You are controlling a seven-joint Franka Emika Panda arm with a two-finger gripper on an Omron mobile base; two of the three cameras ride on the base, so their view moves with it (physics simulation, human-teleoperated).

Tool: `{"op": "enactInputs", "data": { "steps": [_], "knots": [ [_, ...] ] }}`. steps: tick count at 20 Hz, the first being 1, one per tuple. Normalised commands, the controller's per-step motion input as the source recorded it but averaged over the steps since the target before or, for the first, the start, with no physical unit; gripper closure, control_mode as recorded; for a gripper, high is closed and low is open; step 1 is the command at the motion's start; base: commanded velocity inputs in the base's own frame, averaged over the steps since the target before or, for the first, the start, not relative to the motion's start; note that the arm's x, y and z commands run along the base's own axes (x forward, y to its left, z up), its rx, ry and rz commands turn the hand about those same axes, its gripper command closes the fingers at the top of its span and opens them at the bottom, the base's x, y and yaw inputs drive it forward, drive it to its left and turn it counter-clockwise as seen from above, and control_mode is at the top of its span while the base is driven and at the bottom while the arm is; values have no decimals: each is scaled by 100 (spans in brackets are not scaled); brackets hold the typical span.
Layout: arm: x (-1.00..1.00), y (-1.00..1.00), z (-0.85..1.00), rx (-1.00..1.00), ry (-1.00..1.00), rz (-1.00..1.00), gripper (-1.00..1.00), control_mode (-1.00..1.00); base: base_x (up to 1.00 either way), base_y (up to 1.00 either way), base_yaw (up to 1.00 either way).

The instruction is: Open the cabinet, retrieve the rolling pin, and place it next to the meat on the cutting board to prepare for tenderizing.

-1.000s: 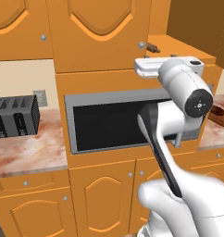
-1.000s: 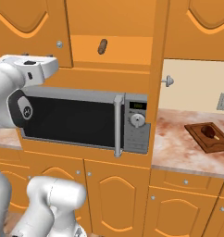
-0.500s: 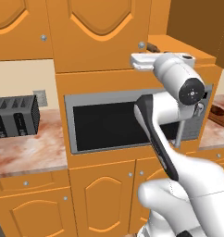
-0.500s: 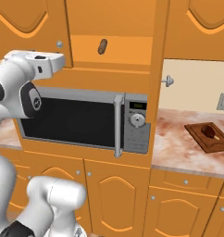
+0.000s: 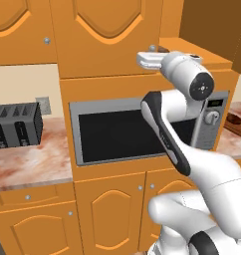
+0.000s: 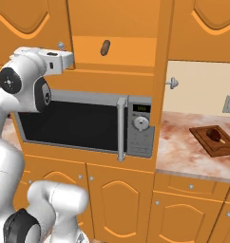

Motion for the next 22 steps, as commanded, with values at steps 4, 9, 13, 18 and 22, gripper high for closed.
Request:
{"op": "enactInputs", "data": {
  "steps": [4,9,13,18,22],
  "knots": [
    [30,0,0,5,2,5,-100,-100,0,0,0],
    [30,0,0,4,0,5,-100,-100,0,0,0],
    [32,0,0,4,0,5,-100,-100,0,0,0],
    [27,0,0,4,0,5,-100,-100,0,0,0],
    [25,0,0,3,0,5,-100,-100,0,0,0]
  ]
}}
